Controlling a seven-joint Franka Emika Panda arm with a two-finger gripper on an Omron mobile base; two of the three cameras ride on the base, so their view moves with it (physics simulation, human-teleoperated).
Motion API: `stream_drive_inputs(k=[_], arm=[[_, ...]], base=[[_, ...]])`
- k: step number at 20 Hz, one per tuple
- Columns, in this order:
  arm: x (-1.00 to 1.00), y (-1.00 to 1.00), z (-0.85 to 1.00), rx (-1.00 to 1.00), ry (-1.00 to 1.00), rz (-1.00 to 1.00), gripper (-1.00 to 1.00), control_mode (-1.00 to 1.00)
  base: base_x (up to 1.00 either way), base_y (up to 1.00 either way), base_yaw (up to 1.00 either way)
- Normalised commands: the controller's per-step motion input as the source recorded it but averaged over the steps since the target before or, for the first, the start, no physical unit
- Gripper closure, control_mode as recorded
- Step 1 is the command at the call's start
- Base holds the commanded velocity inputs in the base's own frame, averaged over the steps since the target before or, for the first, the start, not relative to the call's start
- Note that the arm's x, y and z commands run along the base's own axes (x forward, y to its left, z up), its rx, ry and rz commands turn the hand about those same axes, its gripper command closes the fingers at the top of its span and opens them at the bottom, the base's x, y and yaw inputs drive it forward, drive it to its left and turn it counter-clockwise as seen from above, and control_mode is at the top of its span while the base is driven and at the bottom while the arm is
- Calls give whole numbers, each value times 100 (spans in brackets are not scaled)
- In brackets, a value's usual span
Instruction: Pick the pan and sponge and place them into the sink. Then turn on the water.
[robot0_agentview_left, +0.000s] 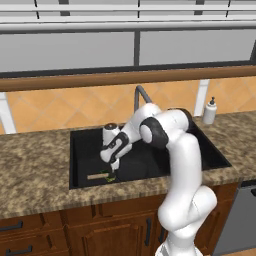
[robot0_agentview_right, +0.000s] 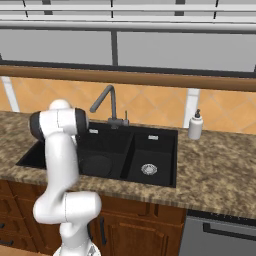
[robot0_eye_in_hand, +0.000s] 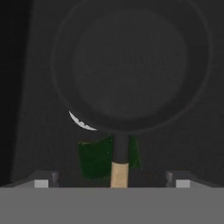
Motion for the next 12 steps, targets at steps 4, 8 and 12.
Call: stream_drive_inputs(k=[4,8,12], arm=[[-52,-18,100,0,-23,26,-100,-100],[-78,-29,100,0,-27,41,-100,-100],[-89,-31,100,1,-26,45,-100,-100]], base=[[0,0,0],[0,0,0],[0,0,0]])
